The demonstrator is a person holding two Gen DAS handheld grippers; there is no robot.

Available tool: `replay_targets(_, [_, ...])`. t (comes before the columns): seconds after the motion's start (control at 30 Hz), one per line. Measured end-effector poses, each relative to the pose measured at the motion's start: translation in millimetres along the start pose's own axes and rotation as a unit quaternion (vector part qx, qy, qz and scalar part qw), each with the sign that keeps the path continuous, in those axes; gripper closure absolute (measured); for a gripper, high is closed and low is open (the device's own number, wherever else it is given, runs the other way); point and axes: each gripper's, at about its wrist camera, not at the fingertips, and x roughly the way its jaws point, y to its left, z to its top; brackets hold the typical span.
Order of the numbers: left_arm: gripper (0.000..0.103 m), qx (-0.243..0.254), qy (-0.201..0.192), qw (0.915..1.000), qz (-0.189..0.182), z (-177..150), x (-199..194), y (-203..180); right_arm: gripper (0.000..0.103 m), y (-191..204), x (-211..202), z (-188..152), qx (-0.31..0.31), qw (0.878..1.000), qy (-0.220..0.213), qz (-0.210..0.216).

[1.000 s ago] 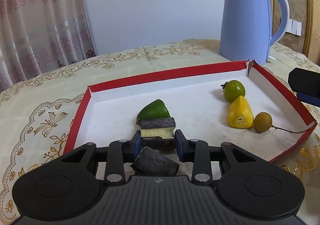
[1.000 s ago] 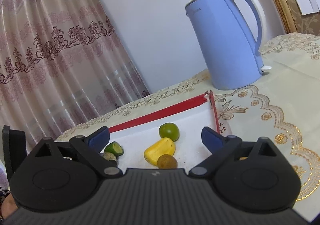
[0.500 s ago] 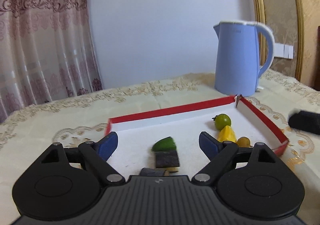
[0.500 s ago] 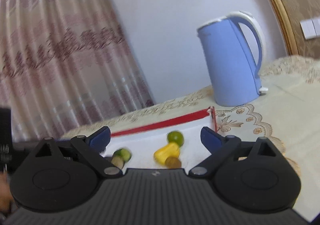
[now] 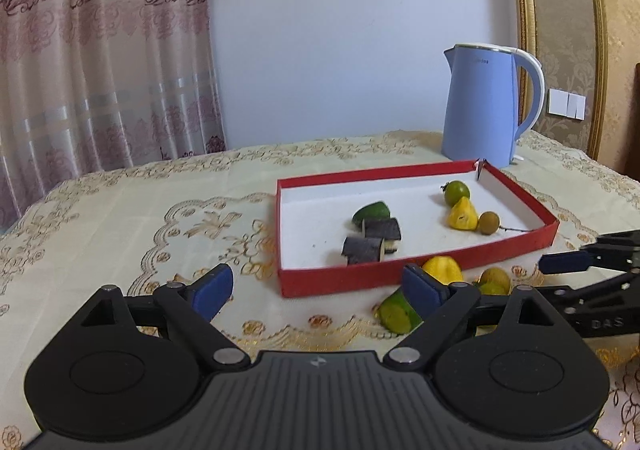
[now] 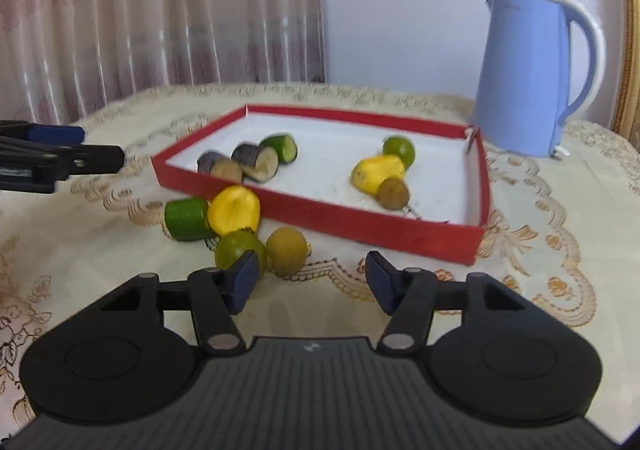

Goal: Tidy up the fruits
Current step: 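Move both grippers toward the produce on the table, then close the right gripper on a brown round fruit while the left grasps the cucumber piece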

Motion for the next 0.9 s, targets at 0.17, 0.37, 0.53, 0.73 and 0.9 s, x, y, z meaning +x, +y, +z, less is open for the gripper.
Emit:
replay_targets(0.17, [0.011,0.001,0.007,1.0000,-0.006,-5,-2,0,0.067,-3,11,8,-0.003,1.000,0.013,-0.023])
replay_targets(0.37, [0.011,-0.003,0.014,0.9998,-0.014,-8,2,-1,0.067,0,22,10,-0.004,1.000,0.028,-0.014])
replay_targets(0.53, [0.011,0.004,0.020,0.9997,-0.017,-10,5,-5,0.067,7,34,17,-0.010,0.999,0.029,-0.014])
replay_targets(0.73, [0.011,0.003,0.027,0.9995,-0.014,-11,8,-4,0.073,6,40,19,-0.005,1.000,0.026,-0.002])
replay_targets(0.9, [0.011,0.011,0.037,0.9991,-0.018,-15,12,-10,0.078,6,39,17,-0.004,1.000,0.021,0.005])
